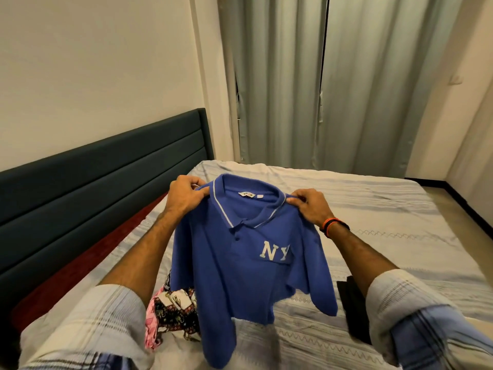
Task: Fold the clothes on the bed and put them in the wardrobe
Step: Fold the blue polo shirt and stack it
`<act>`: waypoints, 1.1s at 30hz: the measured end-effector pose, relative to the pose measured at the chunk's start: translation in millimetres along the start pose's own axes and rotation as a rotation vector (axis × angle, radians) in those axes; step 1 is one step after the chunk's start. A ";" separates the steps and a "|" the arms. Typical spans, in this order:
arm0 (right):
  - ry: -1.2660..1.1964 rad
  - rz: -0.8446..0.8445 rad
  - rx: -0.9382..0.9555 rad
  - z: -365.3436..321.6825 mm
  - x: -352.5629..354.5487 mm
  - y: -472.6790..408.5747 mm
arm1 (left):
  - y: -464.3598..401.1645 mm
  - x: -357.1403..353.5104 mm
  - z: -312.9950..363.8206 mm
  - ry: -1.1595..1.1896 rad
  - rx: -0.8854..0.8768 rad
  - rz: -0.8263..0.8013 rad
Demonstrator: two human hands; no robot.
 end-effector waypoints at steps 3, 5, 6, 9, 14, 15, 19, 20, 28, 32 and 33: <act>0.047 0.168 0.024 -4.2 11.7 -5.8 | 0.1 0.8 -3.6 -0.030 0.007 -0.073; 0.052 0.238 0.053 -9.9 20.5 -8.9 | 0.8 2.5 -4.6 -0.025 0.023 -0.099; 0.084 0.256 0.068 -15.3 25.0 -9.9 | 1.0 2.8 -5.2 -0.022 0.031 -0.107; 0.384 0.202 0.132 -28.0 37.4 -16.8 | 1.1 3.7 -6.9 -0.045 0.037 -0.117; 0.710 0.070 0.039 -26.4 48.2 -27.7 | -0.3 -0.2 -6.1 -0.160 0.017 -0.175; 0.649 0.074 -0.017 -23.1 46.3 -28.9 | -0.1 -1.8 -4.2 -0.197 0.005 -0.157; 0.196 0.039 -0.250 -11.5 40.6 -32.2 | 3.2 -7.8 3.7 -0.367 0.026 -0.072; 0.117 0.027 -0.284 -10.5 40.7 -31.4 | 5.1 -7.9 5.8 -0.410 0.045 -0.049; -0.094 0.081 -0.363 -10.7 35.2 -28.8 | 9.8 -18.6 -0.3 -0.045 0.275 0.055; -0.058 0.170 -0.332 -22.4 39.9 -21.6 | 8.2 -20.9 -7.3 0.111 0.286 0.076; -0.036 0.186 -0.313 -23.6 40.6 -21.5 | 7.8 -20.9 -7.1 0.112 0.267 0.096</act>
Point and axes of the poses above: each hand's wrist, its own y-axis away from the middle knuckle, its own x-axis out of the back of the hand, z = x × y, the point moved 2 cm from there along -y, towards the middle knuckle, and after that the axes turned 3 degrees about z, right-handed, at the moved point
